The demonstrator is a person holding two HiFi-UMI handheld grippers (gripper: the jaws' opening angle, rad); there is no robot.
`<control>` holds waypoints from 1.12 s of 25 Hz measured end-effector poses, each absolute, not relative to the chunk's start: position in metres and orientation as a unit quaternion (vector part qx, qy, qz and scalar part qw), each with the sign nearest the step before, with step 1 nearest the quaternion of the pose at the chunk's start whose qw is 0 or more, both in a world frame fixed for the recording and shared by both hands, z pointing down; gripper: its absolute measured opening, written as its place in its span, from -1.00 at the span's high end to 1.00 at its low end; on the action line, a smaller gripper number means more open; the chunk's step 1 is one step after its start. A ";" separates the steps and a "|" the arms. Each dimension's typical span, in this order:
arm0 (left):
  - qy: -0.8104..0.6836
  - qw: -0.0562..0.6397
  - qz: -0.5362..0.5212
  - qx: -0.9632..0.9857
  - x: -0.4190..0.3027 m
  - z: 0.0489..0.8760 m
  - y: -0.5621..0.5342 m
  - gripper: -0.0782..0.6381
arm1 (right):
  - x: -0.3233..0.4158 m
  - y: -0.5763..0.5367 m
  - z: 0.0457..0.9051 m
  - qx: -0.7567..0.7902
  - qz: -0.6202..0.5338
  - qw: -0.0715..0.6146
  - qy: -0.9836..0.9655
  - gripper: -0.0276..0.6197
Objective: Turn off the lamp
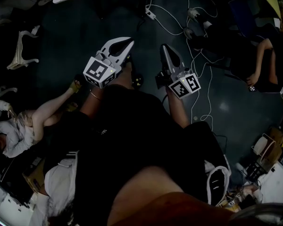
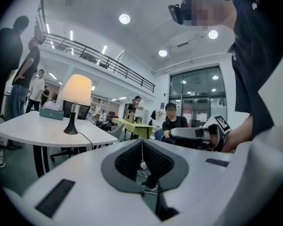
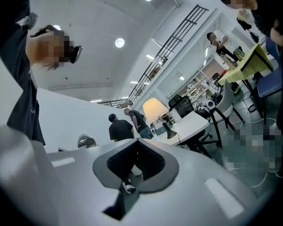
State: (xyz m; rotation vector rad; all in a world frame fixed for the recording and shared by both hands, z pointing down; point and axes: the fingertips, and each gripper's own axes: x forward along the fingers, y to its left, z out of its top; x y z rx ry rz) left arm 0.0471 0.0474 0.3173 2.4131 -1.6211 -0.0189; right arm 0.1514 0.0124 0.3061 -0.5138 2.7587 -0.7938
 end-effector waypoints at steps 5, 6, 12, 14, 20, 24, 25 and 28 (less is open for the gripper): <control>-0.536 0.104 -0.009 0.838 0.047 0.311 0.014 0.75 | 0.147 -0.007 0.299 -0.189 -0.258 0.104 0.942 0.91; -0.533 0.099 -0.011 0.840 0.045 0.309 0.006 0.75 | 0.145 -0.013 0.298 -0.191 -0.255 0.104 0.942 0.91; -0.540 0.110 -0.016 0.835 0.039 0.319 -0.018 0.75 | 0.142 -0.039 0.311 -0.200 -0.274 0.094 0.936 0.91; -0.540 0.112 -0.011 0.834 0.030 0.327 -0.025 0.75 | 0.133 -0.052 0.315 -0.197 -0.273 0.090 0.937 0.91; -0.545 0.122 -0.009 0.829 0.001 0.345 -0.046 0.75 | 0.097 -0.082 0.334 -0.184 -0.273 0.067 0.942 0.91; -0.552 0.127 -0.003 0.824 -0.025 0.357 -0.068 0.75 | 0.061 -0.113 0.342 -0.173 -0.263 0.053 0.948 0.91; -0.554 0.128 0.002 0.822 -0.032 0.362 -0.074 0.75 | 0.053 -0.119 0.346 -0.170 -0.263 0.049 0.948 0.91; -0.554 0.134 0.003 0.821 -0.045 0.371 -0.095 0.75 | 0.031 -0.137 0.356 -0.164 -0.264 0.036 0.950 0.90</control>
